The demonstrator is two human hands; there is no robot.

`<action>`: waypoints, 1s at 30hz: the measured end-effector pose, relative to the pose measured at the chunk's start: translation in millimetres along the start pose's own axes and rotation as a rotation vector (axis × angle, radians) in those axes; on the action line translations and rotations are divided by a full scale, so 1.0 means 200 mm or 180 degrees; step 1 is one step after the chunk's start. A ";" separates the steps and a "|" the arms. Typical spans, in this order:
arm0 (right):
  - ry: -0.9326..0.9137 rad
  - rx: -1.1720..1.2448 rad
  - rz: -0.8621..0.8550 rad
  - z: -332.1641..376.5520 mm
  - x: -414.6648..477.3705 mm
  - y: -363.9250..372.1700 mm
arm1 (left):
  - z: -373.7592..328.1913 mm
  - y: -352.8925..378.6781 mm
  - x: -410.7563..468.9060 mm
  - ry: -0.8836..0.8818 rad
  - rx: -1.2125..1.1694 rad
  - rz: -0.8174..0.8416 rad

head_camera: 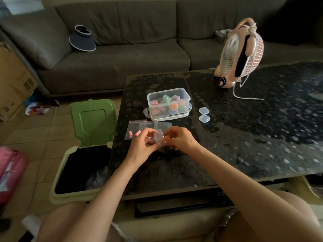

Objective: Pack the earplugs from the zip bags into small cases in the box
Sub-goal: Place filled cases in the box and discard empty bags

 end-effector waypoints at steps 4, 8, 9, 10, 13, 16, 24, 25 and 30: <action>-0.0785 -0.0753 -0.0208 0.10 -0.02 -0.01 | 0.07 0.00 0.02 -0.0084 -0.0233 -0.0022; -0.1142 -0.0907 -0.0126 0.15 -0.04 0.00 | 0.13 0.01 0.03 -0.0173 -0.0388 0.0072; -0.1208 -0.0935 -0.0113 0.16 -0.04 0.01 | 0.13 0.01 0.04 -0.0220 -0.0433 0.0063; -0.1269 -0.0974 -0.0096 0.16 -0.04 0.01 | 0.13 0.01 0.04 -0.0256 -0.0476 0.0057; -0.1365 -0.1081 -0.0051 0.17 -0.04 0.02 | 0.12 0.01 0.03 -0.0327 -0.0607 0.0077; -0.1419 -0.1086 -0.0031 0.17 -0.04 0.02 | 0.11 0.01 0.02 -0.0398 -0.0776 0.0122; -0.1501 -0.1134 -0.0075 0.15 -0.04 0.04 | 0.11 0.03 0.02 -0.0564 -0.0957 0.0178; -0.1501 -0.1120 -0.0051 0.15 -0.04 0.04 | 0.11 0.03 0.01 -0.0562 -0.0975 0.0182; -0.1449 -0.0869 -0.0077 0.17 -0.04 0.01 | 0.12 0.02 0.01 -0.0588 -0.1089 0.0163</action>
Point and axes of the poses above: each hand's wrist, its own x-axis towards the middle knuckle, its own y-axis out of the palm, z = x × y, the point moved 8 cm from there along x, towards the middle knuckle, and after that the axes turned 10 degrees about x, right-handed, at the moved point
